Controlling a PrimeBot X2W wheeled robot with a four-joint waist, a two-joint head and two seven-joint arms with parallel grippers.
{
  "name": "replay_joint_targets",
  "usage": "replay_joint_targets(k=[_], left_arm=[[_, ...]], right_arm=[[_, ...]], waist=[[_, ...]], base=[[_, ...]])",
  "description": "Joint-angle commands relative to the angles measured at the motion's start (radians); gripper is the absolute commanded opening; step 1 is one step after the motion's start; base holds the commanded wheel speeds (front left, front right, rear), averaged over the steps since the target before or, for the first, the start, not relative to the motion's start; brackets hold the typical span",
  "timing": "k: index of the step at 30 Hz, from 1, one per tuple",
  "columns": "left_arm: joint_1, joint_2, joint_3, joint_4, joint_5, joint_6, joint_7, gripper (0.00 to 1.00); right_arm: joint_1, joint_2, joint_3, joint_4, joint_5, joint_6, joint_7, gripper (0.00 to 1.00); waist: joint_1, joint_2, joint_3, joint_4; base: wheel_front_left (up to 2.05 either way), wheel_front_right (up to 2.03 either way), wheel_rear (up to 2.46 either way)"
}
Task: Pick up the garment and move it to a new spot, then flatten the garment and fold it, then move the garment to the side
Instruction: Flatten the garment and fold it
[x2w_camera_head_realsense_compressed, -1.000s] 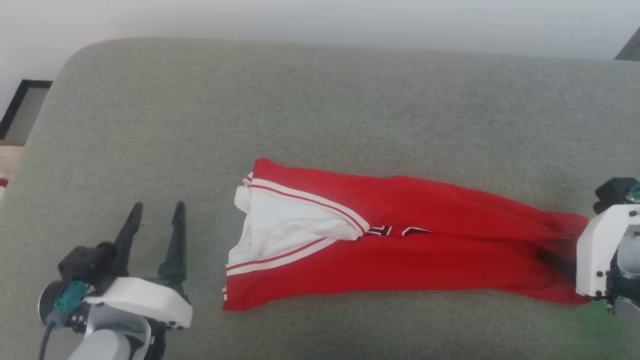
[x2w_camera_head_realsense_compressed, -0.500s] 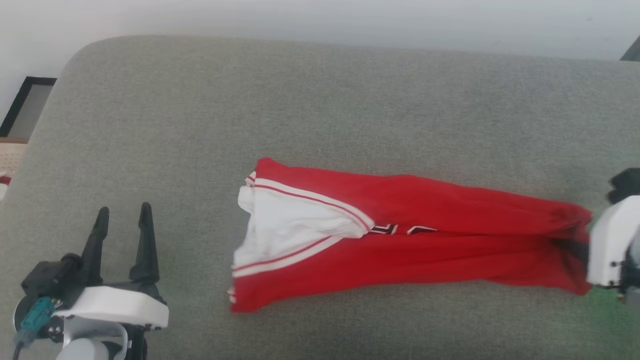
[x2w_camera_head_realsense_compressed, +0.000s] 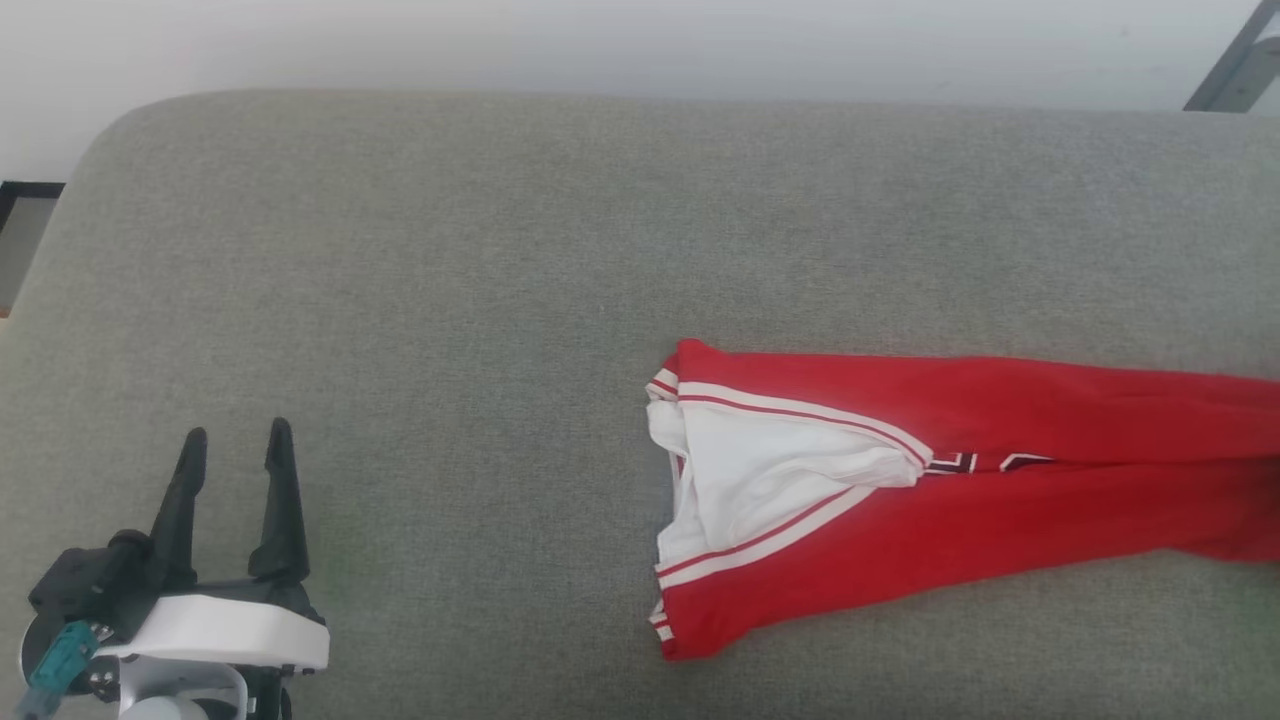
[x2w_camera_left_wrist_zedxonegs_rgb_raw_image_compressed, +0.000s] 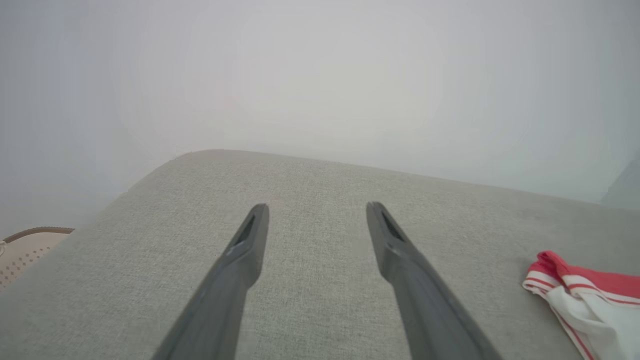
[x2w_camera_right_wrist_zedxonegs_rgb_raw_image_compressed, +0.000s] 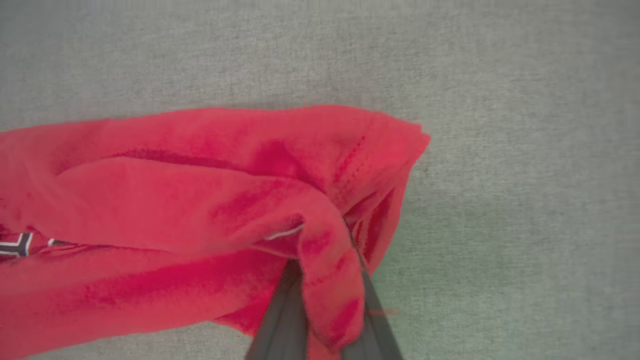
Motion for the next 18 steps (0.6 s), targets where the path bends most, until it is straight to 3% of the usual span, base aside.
replay_joint_targets(k=[1, 8, 18], left_arm=[[0.003, -0.006, 0.01, 0.002, 0.007, -0.008, -0.004, 1.0], [0.008, -0.052, 0.051, 0.015, 0.057, -0.051, -0.004, 1.0], [0.008, -0.082, 0.064, 0.031, 0.086, -0.077, -0.004, 1.0]], right_arm=[[-0.017, -0.004, -0.002, 0.008, -0.009, -0.001, -0.01, 0.0], [-0.009, 0.001, 0.029, -0.061, 0.037, -0.001, 0.008, 0.0], [0.063, 0.052, 0.104, -0.384, 0.143, -0.001, 0.077, 0.0]], waist=[[0.0, 0.0, 0.0, -0.004], [0.0, 0.0, -0.012, -0.016], [0.0, 0.0, -0.029, 0.002]], base=[[0.0, 0.0, 0.0], [0.0, 0.0, 0.0], [0.0, 0.0, 0.0]])
